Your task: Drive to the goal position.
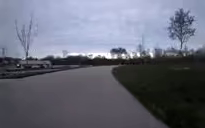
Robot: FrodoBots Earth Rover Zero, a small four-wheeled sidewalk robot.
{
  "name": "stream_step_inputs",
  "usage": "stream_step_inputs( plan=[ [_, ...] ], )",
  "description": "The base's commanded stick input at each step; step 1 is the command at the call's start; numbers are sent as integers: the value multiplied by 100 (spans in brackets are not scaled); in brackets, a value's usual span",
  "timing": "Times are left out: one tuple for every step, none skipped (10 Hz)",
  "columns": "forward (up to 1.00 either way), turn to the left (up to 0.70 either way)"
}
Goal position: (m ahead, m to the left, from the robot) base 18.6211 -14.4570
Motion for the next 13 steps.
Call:
stream_step_inputs(
  plan=[
    [100, -33],
    [100, -40],
    [100, -36],
    [100, -24],
    [100, -5],
    [100, -3],
    [100, -2],
    [100, -2],
    [100, -2],
    [100, -2],
    [100, -2],
    [100, -2],
    [100, -2]
  ],
)
